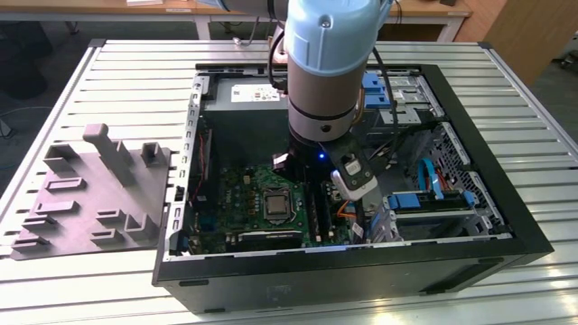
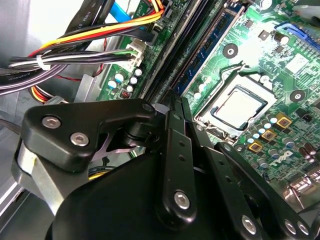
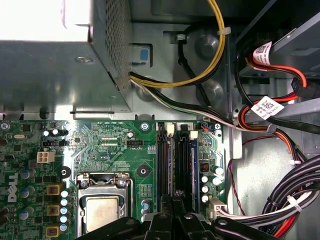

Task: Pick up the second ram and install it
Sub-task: 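Insert the second ram into the second slot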

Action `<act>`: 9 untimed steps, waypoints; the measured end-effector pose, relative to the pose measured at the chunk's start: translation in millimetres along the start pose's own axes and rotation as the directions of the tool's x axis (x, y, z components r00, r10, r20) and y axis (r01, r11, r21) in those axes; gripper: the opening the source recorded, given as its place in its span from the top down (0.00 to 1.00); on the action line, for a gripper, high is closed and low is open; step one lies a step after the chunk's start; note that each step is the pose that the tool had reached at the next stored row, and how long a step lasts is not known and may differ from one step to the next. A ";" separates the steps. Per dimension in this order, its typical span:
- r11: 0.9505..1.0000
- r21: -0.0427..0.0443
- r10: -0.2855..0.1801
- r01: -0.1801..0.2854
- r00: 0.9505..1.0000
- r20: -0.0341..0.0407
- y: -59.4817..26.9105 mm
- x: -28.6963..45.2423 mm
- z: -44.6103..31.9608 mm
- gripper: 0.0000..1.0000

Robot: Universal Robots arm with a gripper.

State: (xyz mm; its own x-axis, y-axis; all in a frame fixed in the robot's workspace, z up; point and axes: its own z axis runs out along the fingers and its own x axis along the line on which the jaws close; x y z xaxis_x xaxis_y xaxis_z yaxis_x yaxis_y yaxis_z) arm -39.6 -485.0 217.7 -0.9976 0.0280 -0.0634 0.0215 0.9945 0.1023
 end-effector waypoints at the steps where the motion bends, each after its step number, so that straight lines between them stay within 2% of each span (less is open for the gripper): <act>1: 1.000 0.000 0.000 0.000 1.000 0.000 -0.1 0.0 0.4 0.88; 9: 1.000 0.000 0.000 0.000 1.000 0.000 -0.2 0.1 1.5 0.88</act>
State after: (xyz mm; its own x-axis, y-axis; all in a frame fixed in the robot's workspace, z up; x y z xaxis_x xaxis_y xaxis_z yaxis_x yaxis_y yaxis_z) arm -39.6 -485.1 216.2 -0.9976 0.0281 -0.0633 0.0214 0.9945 0.1027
